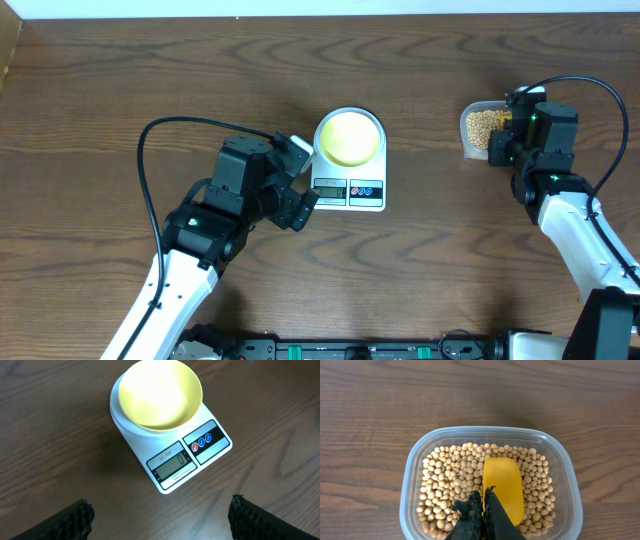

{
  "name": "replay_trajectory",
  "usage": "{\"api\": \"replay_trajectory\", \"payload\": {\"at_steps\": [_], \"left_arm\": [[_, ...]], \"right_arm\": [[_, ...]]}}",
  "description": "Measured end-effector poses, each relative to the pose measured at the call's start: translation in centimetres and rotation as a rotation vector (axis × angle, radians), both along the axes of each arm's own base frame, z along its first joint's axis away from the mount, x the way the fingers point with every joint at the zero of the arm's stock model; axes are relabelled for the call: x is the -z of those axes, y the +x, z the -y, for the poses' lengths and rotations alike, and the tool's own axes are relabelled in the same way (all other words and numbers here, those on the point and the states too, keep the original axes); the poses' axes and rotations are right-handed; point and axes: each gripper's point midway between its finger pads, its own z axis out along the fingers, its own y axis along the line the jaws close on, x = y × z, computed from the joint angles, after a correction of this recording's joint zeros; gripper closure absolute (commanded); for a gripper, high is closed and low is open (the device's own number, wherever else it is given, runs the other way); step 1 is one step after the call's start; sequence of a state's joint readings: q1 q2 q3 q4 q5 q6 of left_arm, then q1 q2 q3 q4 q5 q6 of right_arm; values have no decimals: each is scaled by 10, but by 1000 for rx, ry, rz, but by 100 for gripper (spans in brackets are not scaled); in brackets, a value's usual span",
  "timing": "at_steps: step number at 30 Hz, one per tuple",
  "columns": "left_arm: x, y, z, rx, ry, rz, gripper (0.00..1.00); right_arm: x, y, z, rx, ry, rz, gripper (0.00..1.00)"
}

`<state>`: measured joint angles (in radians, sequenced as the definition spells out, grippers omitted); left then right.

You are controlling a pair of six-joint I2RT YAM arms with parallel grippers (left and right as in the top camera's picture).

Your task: Scoop item into bowl and weigh 50g on scale

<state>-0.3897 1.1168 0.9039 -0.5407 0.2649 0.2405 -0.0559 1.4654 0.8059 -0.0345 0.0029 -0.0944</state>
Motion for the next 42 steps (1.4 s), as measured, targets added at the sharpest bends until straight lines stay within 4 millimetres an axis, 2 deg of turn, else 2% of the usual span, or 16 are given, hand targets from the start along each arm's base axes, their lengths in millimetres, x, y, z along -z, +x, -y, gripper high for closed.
{"api": "replay_trajectory", "payload": {"at_steps": [21,42], "left_arm": [[0,0,0,0,0,0,12],[0,0,0,0,0,1,12]], "right_arm": [[7,0,-11,-32,84,-19,99],[5,0,5,-13,256,-10,99]]}}
